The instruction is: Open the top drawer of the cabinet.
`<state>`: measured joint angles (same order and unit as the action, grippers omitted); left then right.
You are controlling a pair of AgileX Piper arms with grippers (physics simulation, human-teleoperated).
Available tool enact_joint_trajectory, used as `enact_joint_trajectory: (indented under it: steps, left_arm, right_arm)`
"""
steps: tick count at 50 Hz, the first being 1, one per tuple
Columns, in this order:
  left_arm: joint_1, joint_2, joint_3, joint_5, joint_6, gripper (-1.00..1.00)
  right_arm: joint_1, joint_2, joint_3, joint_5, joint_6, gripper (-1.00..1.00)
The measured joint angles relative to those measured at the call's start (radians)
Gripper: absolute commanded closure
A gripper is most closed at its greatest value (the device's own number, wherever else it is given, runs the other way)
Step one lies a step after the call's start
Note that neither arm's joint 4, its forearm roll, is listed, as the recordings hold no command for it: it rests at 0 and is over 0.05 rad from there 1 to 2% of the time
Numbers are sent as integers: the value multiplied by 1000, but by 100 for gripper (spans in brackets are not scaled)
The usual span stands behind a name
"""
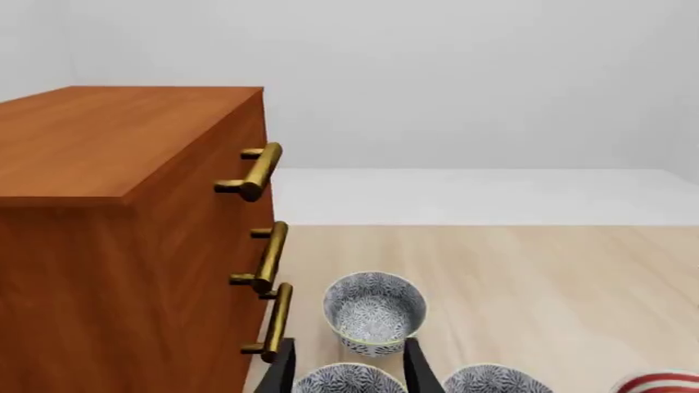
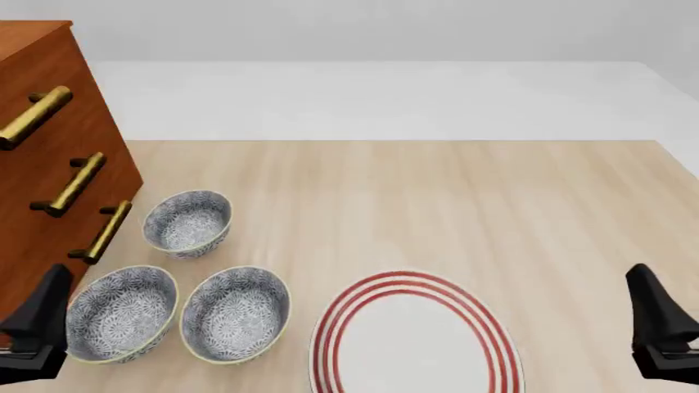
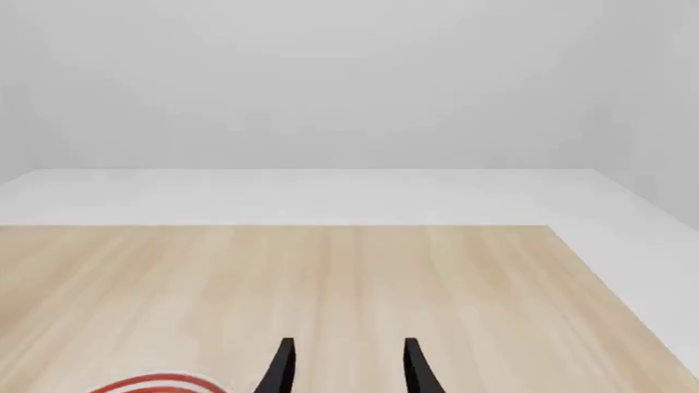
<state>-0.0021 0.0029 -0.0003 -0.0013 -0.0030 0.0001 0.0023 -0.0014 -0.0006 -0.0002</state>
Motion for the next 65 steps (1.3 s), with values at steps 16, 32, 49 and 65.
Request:
enact_joint_trajectory:
  steps: [16,32,49,65]
  left_arm:
    - [-12,7,0,-9,-9,-100]
    - [11,3,-41,-8,73,-100]
    - [47,-1,-95,-12,250,-100]
    - [47,-2,-109,-28,432,-100]
  right_arm:
    - [0,4,-2,-1,0,-100]
    - [0,5,-3,-1,0,-100]
    - [0,5,-3,-1,0,-100]
    - [0,5,-3,-1,0,-100]
